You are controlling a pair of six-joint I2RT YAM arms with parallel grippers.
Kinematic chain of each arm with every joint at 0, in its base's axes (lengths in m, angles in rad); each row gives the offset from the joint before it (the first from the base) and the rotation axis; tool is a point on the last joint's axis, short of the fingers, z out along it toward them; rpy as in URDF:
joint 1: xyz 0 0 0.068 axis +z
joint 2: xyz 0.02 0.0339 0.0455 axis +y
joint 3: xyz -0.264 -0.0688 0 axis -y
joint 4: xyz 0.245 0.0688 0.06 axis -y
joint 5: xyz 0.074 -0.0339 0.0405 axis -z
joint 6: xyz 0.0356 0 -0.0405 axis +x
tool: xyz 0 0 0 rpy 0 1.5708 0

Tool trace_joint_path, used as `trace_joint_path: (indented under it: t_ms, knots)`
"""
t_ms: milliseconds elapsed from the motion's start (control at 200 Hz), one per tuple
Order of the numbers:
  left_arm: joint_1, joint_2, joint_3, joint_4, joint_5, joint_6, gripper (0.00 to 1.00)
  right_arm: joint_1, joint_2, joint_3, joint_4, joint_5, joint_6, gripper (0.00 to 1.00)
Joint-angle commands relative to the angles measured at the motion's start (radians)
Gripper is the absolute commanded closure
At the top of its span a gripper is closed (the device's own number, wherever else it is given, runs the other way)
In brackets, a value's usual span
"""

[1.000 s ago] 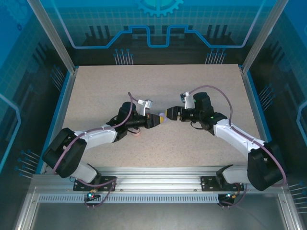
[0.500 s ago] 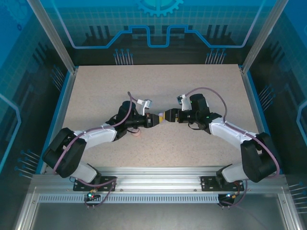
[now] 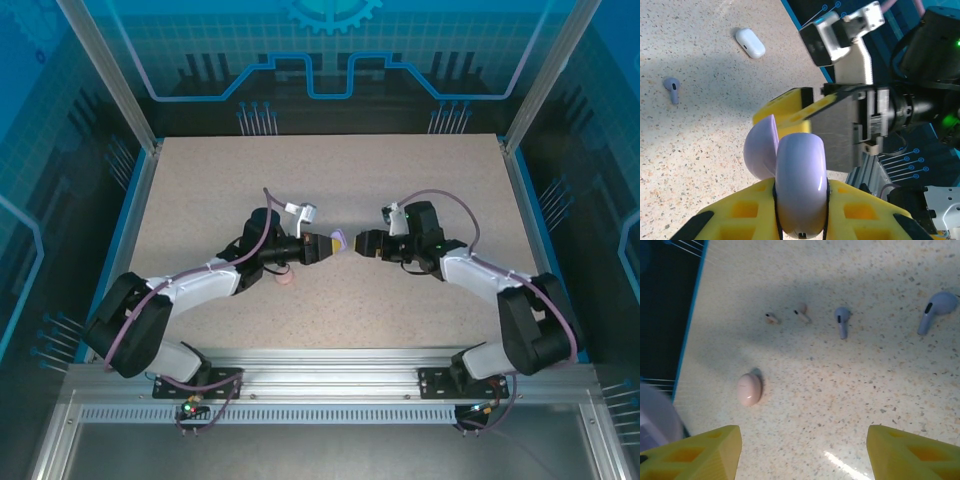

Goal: Insert the wireless bluetooth earbuds into the charging case

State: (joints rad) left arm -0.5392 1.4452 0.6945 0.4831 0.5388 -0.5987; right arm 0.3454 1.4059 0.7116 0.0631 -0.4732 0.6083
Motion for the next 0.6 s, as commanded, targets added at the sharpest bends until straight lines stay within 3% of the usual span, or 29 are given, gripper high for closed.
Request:
trace_joint_path:
  t_ms: [0, 180, 355, 595]
  knots:
    - [0.001, -0.02, 0.029, 0.027, 0.056, 0.022, 0.99, -0.024, -0.08, -0.023, 0.025, -0.137, -0.019, 0.35]
    - [0.001, -0.019, 0.051, 0.029, 0.12, 0.013, 1.0, -0.027, -0.123, -0.016, 0.039, -0.263, -0.047, 0.42]
    - [0.002, -0.019, 0.064, 0.051, 0.143, -0.01, 0.99, -0.025, -0.112, 0.003, 0.038, -0.272, -0.044, 0.5]
    - [-0.001, -0.016, 0.079, 0.051, 0.149, -0.015, 1.0, -0.022, -0.088, 0.013, 0.062, -0.267, -0.025, 0.52]
